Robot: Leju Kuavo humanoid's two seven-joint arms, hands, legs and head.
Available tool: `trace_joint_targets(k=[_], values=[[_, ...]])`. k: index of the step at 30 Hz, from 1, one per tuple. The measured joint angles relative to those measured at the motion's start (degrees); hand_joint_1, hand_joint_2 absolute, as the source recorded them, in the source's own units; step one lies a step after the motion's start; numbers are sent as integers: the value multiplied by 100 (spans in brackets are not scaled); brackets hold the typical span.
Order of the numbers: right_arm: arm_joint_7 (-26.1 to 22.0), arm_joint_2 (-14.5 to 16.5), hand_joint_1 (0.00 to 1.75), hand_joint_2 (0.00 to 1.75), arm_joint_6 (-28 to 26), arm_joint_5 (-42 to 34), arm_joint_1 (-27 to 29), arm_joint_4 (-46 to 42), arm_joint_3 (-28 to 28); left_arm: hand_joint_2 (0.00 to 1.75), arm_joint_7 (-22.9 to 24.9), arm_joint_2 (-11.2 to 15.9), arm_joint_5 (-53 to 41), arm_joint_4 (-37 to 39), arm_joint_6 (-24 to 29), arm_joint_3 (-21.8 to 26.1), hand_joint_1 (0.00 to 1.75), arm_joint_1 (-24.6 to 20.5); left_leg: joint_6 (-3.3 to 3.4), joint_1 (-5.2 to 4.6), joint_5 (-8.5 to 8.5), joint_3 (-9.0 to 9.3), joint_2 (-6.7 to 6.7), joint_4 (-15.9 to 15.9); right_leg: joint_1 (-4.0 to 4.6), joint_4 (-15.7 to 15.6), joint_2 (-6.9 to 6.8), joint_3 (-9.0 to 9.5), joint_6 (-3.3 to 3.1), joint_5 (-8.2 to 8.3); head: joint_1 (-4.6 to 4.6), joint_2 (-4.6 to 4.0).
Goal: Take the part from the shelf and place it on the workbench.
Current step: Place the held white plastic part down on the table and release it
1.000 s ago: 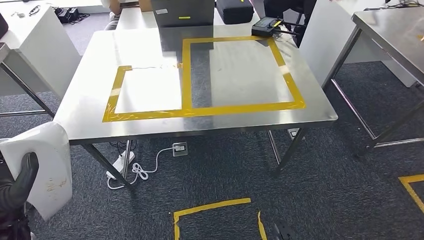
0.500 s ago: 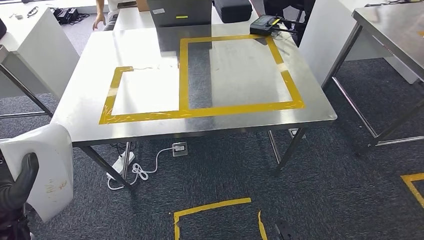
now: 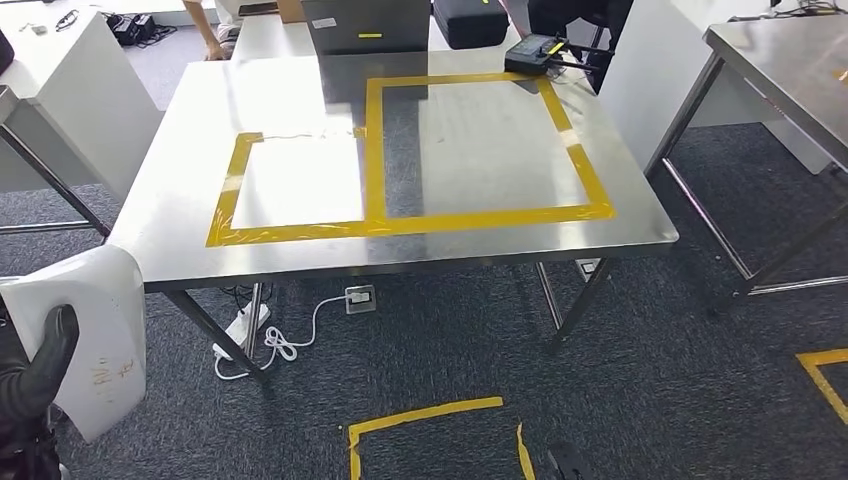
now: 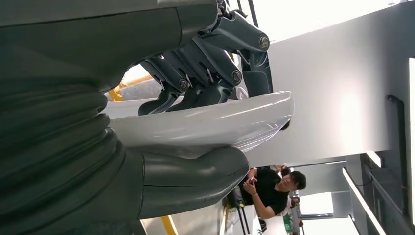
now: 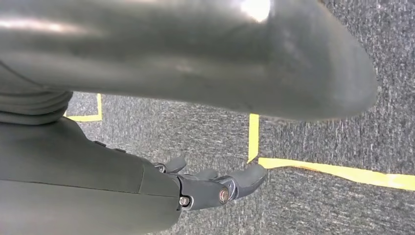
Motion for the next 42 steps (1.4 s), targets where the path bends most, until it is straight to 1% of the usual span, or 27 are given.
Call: trace_joint_targets(k=[2, 4, 5, 6, 7, 8, 9, 11, 14, 16, 17, 19, 20, 21, 22, 24, 25, 26, 28, 31, 32, 35, 36, 37, 39, 40, 42], values=[[6, -1, 0, 0, 4, 8, -8, 0, 0, 175, 0, -4, -1, -6, -3, 0, 175, -7, 32, 42, 20, 51, 19, -64, -10, 499, -4, -252, 45, -248, 19, 0], [13, -1, 0, 0, 9, 15, -9, 0, 0, 175, 3, -5, -2, -4, -5, 0, 175, -7, 36, 60, 2, 59, 27, -64, -36, 1233, -6, -680, 95, -527, 34, 0], [19, -2, 0, 0, 10, 19, -5, 0, 0, 175, 3, -5, -2, -1, -7, 0, 175, -4, 19, 73, -16, 66, 26, -56, -55, 1428, -7, -818, 120, -535, 34, 0], [25, -4, 0, 0, 10, 23, -2, 0, 0, 175, 3, -5, -2, 2, -7, 0, 175, -3, -9, 93, -39, 79, 22, -44, -75, 1421, -9, -857, 146, -433, 35, 0], [29, -8, 0, 0, 10, 27, -1, 0, 0, 175, 3, -6, -2, 3, -8, 0, 175, -3, -47, 122, -70, 100, 17, -23, -99, 1185, -12, -777, 173, -230, 36, 0], [34, -10, 0, 0, 10, 32, -1, 0, 0, 175, 3, -8, -2, 4, -8, 0, 175, -4, -97, 148, -112, 122, 15, 9, -130, 786, -20, -616, 207, 8, 39, 0], [38, -4, 0, 0, 12, 37, -3, 3, 1, 175, 3, -9, -2, 2, -8, 0, 175, -5, -151, 155, -156, 131, 11, 45, -142, 439, -16, -464, 232, 163, 52, 0], [46, 10, 0, 0, 15, 50, -7, 9, 1, 175, 5, -14, -2, -9, -10, -1, 175, -8, -251, 143, -221, 137, 0, 95, -146, 70, 8, -294, 184, 261, 72, 0], [51, 15, 0, 0, 17, 60, -2, 12, 0, 175, 7, -21, -2, -23, -16, -3, 175, -8, -355, 154, -250, 183, -10, 60, -127, 91, 30, -273, -3, 188, 68, 0], [48, 15, 0, 0, 17, 63, -4, 11, 0, 175, 5, -23, -1, -27, -17, -3, 175, -13, -379, 167, -365, 99, -2, 278, -119, 74, 29, -200, -110, 151, 45, 0], [47, 15, 0, 0, 17, 63, -5, 11, 0, 175, 3, -25, -1, -27, -18, -3, 175, -14, -368, 156, -483, -55, 2, 575, -109, 64, 26, -161, -157, 128, 28, 0], [45, 15, 0, 0, 17, 63, -9, 11, 0, 175, 1, -28, 1, -23, -19, -3, 175, -5, -321, 113, -741, -537, 3, 1385, -62, 63, 23, -101, -227, 71, -1, 0], [46, 15, 0, 0, 17, 63, -7, 11, 0, 175, 2, -28, 1, -20, -19, -2, 175, 5, -291, 91, -779, -743, 3, 1677, -33, 64, 23, -68, -252, 38, -8, 0], [46, 15, 0, 0, 17, 63, -4, 11, 0, 175, 2, -29, 1, -19, -19, -2, 175, 13, -251, 67, -706, -856, 3, 1772, -4, 64, 28, -27, -269, 4, -10, 0], [46, 15, 0, 0, 17, 62, -2, 11, 0, 175, 2, -29, 1, -19, -19, -2, 175, 17, -199, 39, -520, -849, 2, 1635, 21, 64, 34, 22, -278, -33, -10, 0], [45, 19, 0, 0, 18, 61, 3, 11, 0, 175, 1, -28, 1, -19, -19, -2, 175, 19, -56, -39, -44, -599, -3, 950, 57, 57, 48, 127, -276, -118, -9, 0], [45, 22, 0, 0, 18, 60, 0, 13, 0, 175, 1, -28, 0, -20, -19, -1, 175, 20, 2, -75, 92, -454, -5, 624, 71, 54, 56, 164, -258, -156, -10, 0], [45, 25, 0, 0, 18, 58, -6, 14, 0, 175, 0, -28, -2, -21, -19, 0, 175, 19, 36, -105, 134, -348, -6, 396, 77, 46, 57, 182, -234, -183, -16, 0], [45, 27, 0, 0, 19, 57, -16, 15, 0, 175, -1, -29, -11, -26, -19, 1, 175, 23, 48, -126, 62, -260, -11, 211, 84, 34, 55, 209, -176, -184, -29, 0], [46, 24, 0, 0, 21, 56, -21, 15, 1, 175, -8, -32, -31, -40, -19, 1, 175, 27, 87, -78, 24, -104, -18, 65, 80, 216, 35, 143, -101, -230, -23, 0], [46, 24, 0, 0, 21, 55, -27, 15, 1, 175, -9, -34, -36, -44, -19, 1, 175, 26, 105, -63, 9, -45, -15, 32, 71, 471, 28, -6, -69, -311, -14, 0], [50, 20, 0, 0, 18, 44, -20, 15, 0, 175, -8, -45, -57, -43, -19, 1, 175, 32, 122, -58, -81, 50, -8, 16, 37, 1437, 17, -687, 14, -610, 9, 0], [52, 17, 0, 0, 16, 39, -10, 15, -1, 175, -7, -50, -62, -42, -19, 1, 175, 36, 108, -51, -123, 93, -12, 19, 25, 1527, 15, -829, 29, -578, 14, 0], [55, 16, 0, 0, 16, 37, -2, 15, -2, 175, -7, -54, -64, -39, -19, 0, 175, 37, 88, -40, -171, 151, -16, 22, 12, 1411, 11, -870, 41, -419, 19, 0], [58, 15, 0, 0, 15, 32, 6, 15, -2, 175, -6, -60, -66, -36, -19, 0, 175, 35, 31, -12, -285, 284, -16, 30, -19, 711, -7, -707, 67, 141, 26, 0], [61, 17, 0, 0, 15, 30, 9, 19, -2, 175, -6, -60, -67, -34, -19, 1, 175, 30, -2, -5, -337, 342, -13, 38, -20, 384, -16, -620, 75, 316, 24, 0], [64, 20, 0, 0, 16, 28, 9, 25, -3, 175, -4, -62, -69, -26, -19, 1, 175, 23, -83, -19, -415, 393, -11, 51, -10, 78, -37, -531, 6, 416, 33, 0]])
